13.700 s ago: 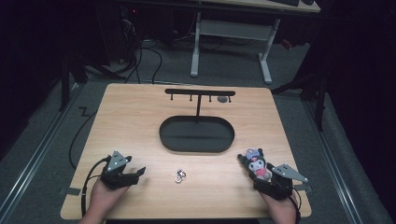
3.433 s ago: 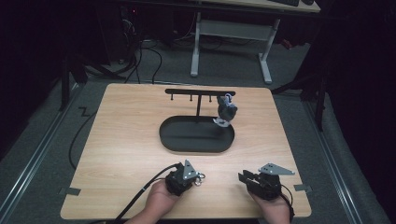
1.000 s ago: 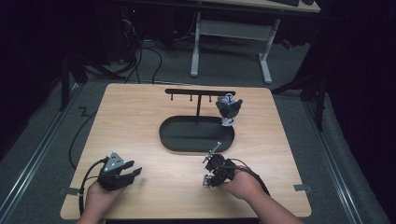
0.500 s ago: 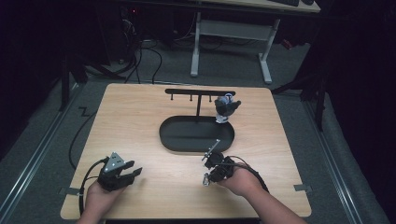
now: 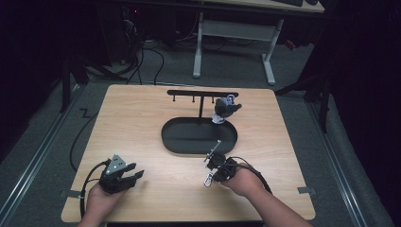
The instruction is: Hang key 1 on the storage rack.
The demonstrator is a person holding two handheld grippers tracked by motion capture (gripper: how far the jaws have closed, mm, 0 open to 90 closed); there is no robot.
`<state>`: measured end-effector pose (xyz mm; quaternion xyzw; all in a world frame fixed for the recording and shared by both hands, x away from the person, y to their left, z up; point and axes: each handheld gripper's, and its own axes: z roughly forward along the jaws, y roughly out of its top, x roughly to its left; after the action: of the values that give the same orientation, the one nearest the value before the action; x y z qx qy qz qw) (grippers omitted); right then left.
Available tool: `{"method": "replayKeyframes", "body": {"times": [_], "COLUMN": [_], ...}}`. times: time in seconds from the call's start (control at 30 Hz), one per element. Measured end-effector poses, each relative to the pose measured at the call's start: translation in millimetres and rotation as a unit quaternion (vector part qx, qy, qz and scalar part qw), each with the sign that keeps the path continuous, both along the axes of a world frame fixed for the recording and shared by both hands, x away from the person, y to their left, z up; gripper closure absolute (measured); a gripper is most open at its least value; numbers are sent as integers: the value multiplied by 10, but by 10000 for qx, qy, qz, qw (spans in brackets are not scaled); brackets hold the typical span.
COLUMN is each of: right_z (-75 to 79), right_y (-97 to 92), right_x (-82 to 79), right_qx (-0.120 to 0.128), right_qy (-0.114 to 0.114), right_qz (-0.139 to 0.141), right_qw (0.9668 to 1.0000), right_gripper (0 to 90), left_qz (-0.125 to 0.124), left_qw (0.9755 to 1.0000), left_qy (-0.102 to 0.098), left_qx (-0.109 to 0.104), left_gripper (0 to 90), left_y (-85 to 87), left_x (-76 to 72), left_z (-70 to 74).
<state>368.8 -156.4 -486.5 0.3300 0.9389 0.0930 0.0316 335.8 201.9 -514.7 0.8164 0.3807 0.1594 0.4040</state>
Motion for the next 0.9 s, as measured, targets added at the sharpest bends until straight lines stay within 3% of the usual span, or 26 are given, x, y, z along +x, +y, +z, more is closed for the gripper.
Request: {"method": "replayKeyframes", "body": {"times": [0.17, 0.33, 0.9], "right_z": [6, 104, 696], "right_y": [-10, -38, -230], "right_x": [15, 0, -23], "right_qx": [14, 114, 12], "right_qy": [82, 130, 149], "right_qz": [-14, -65, -141], "right_qw": [10000, 9998, 9998], "right_gripper": [890, 892, 892], "left_qz": [-9, -8, -31], "left_qw": [10000, 10000, 10000], "left_qy": [2, 7, -14], "left_qx": [18, 12, 19], "left_gripper": [550, 550, 549], "left_y": [-1, 1, -4], "left_x": [-3, -1, -6], "left_z": [1, -1, 1]}}
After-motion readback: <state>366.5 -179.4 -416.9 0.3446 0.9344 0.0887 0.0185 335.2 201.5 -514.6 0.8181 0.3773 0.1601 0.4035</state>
